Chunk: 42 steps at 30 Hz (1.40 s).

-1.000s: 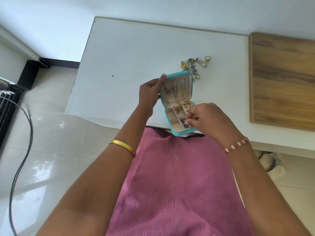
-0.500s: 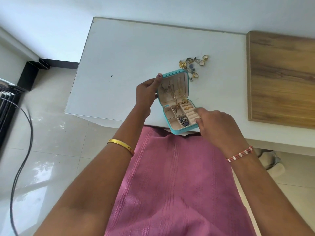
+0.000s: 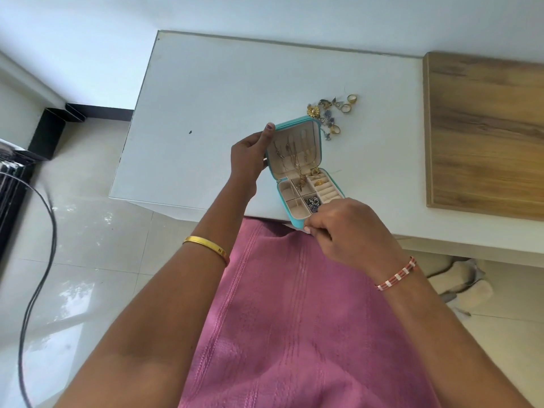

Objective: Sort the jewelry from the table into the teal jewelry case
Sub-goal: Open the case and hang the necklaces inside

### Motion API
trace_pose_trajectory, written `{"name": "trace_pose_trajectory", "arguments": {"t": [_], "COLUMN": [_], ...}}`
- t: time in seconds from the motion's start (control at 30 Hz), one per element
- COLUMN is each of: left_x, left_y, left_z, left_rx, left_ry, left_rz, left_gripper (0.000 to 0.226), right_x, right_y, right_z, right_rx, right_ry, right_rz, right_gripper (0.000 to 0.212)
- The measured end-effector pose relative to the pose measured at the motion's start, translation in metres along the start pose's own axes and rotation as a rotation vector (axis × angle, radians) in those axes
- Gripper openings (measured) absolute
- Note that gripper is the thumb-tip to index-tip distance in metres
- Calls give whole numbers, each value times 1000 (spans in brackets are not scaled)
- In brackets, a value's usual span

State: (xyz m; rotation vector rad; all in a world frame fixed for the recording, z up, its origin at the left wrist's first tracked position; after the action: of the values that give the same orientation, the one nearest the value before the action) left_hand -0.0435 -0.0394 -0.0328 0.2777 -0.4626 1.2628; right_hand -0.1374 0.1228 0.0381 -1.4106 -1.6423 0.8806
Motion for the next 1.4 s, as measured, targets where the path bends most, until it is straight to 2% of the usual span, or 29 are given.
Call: {"name": "trace_pose_trajectory", "arguments": {"t": [0.1,0.4,0.5,0.67,0.87,1.1,1.3,1.4], "left_x": [1,5,7,8,6,4,3,2], "left_y": [0,1,3,5,4,5,5,5], "left_z": [1,4,6,5,6,3,4,3], "left_rx": [-1,-13,-25,-24,-37,-46,-58,-77], "left_ry": [1,13,26,34,51,22,8,3], "left_rz": [-4,-8,-16,-55,-113,-110,-105,-96], "left_gripper": [29,27,26,19,23,23,29,34], "right_x": [1,-20,-41,-76,-107,-116,-109,-109], "right_y": [0,-13,-14,-14,-8,4,10,13], "right_z": [-5,0,6,10,22,29,25,24], "right_rx": [-38,-173,-273,-484,-585,-558,-553,-533], "right_ry": [9,89,149,181,196,177,202,238], "right_rz": [-6,16,1,11,129,314,562,631], "right_gripper": [17,16,19,14,12,15,17,16]}}
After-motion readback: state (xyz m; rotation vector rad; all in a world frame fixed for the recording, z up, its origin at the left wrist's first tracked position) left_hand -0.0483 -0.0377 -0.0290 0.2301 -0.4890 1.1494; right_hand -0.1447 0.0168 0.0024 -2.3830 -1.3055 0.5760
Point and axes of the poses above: each hand's wrist, its own x-axis away from the middle knuckle, its own y-axis out of the palm, z = x × y, the point moved 3 cm from there along -x, towards the middle knuckle, and after that the axes turned 9 degrees about -x, right-handed, at the moved point
